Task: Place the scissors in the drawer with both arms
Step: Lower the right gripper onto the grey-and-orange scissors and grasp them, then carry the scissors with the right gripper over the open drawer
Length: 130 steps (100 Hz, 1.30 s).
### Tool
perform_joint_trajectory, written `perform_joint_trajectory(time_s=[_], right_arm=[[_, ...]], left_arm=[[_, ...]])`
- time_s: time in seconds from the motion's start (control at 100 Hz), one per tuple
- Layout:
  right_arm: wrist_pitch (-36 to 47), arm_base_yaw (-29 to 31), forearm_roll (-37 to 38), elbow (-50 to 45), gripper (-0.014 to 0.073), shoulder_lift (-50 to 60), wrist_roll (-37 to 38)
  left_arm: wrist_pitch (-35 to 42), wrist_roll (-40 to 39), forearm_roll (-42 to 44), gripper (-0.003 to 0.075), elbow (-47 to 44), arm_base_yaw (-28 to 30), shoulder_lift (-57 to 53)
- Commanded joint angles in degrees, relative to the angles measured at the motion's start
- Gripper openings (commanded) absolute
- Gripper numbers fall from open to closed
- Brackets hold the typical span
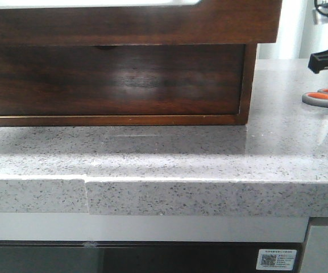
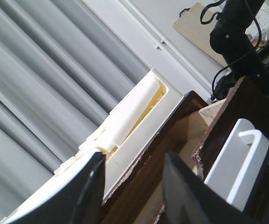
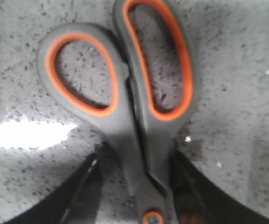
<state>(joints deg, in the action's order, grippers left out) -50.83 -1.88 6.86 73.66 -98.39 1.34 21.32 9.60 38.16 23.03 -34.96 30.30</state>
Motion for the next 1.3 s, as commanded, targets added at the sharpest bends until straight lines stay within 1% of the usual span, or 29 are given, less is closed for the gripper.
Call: perform_joint_trajectory(time_s=[0.0, 0.13, 0.18, 0.25, 0.3, 0.37, 0.54, 0.73, 0.8, 0.869, 0.929, 1.029, 1.089, 1.129, 1.269, 1.289], right_arm=[[0.49, 0.00, 0.44, 1.66, 0.0305, 1.36, -0.82], [0.62, 0.00, 0.44, 1.66, 0.0298, 0.82, -0.82], [0.62, 0.00, 0.44, 1.66, 0.0263, 0.82, -0.82], [0.50, 0.00, 0.44, 1.66, 0.0157, 0.82, -0.82], [0.37, 0.00, 0.44, 1.66, 0.0047, 0.82, -0.82], [0.14, 0.00, 0.44, 1.66, -0.0081, 0.93, -0.82], [-0.01, 0.00, 0.44, 1.66, -0.0079, 3.66, -0.82], [3.95, 0.00, 0.32, 1.66, -0.0079, 13.61, -1.34], [6.01, 0.00, -1.15, 1.66, -0.0079, 18.46, -4.18], [8.12, 0.00, -4.21, 1.66, -0.0079, 23.33, -8.42], [10.20, 0.00, -9.06, 1.66, -0.0079, 27.90, -14.17], [13.67, -0.91, -15.27, 1.66, -0.0079, 32.84, -20.78], [15.18, -2.75, -18.33, 1.93, -0.0079, 35.33, -24.98], [15.18, -4.34, -19.02, 2.35, -0.0079, 36.26, -26.95], [13.81, -13.49, -19.13, 4.90, -0.0079, 36.94, -32.77], [13.68, -15.53, -19.13, 5.23, -0.0079, 36.83, -33.79]], left_arm=[[2.87, -0.78, -1.84, 0.0275, 1.57, -0.43, 0.03], [2.87, -0.78, -1.84, 0.0275, 1.57, -0.43, 0.03], [2.87, -0.78, -1.84, 0.0275, 1.57, -0.43, 0.03], [2.87, -0.78, -1.84, 0.0275, 1.57, -0.43, 0.03], [2.87, -0.78, -1.84, 0.0275, 1.57, -0.43, 0.03], [2.87, -0.78, -1.84, 0.0275, 1.57, -0.43, -0.07], [1.41, -0.78, -1.84, 0.0275, 1.57, -0.43, -0.07], [1.32, -0.78, -1.84, 0.0275, 1.57, -0.43, -0.07], [1.32, -0.78, -1.84, 0.0275, 1.57, -0.43, -0.07], [1.32, -0.78, -1.84, 0.0275, 1.57, -0.43, -0.07], [1.32, -0.78, -1.84, 0.0275, 1.57, -0.43, -0.07], [1.32, -0.78, -1.84, 0.0275, 1.57, -0.43, -0.07], [1.32, -0.78, -1.84, 0.0275, 1.57, -0.43, -0.07], [1.32, -0.78, -1.84, 0.0275, 1.57, -0.43, -0.07], [1.32, -0.78, -1.93, 0.0275, 1.57, -0.43, -0.07], [1.32, -0.78, -1.93, 0.0275, 1.57, -0.43, -0.07]])
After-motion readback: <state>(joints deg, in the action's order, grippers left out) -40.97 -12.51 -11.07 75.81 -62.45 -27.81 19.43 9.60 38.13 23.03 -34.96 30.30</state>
